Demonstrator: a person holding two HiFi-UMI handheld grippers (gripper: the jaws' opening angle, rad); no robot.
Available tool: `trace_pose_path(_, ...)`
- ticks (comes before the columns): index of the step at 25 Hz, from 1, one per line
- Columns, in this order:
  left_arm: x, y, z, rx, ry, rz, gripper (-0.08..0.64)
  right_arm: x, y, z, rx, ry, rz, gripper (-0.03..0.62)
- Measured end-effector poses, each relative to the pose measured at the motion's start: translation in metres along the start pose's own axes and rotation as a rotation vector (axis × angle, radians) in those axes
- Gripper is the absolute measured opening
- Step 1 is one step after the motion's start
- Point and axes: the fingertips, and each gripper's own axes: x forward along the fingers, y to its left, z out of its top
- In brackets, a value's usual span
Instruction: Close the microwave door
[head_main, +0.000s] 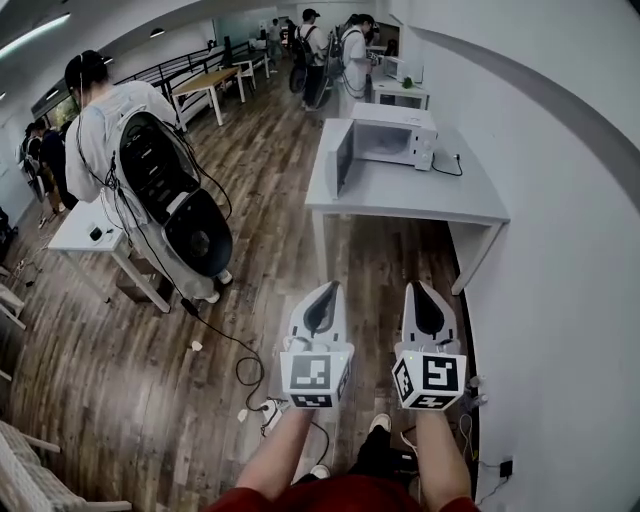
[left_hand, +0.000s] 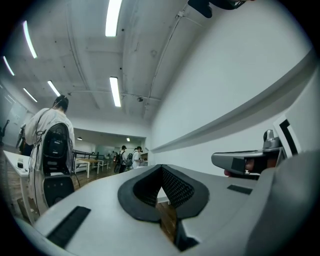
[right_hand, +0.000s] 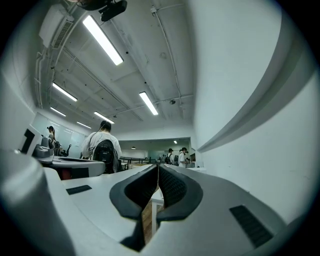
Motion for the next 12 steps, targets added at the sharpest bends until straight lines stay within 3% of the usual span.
trace_pose_path(12,0.173,-0.037,-0.009,-0.009,-0.006,0.06,0.026,0.122,-0.132,-0.015,0.008,-0.003,0.057,0.029)
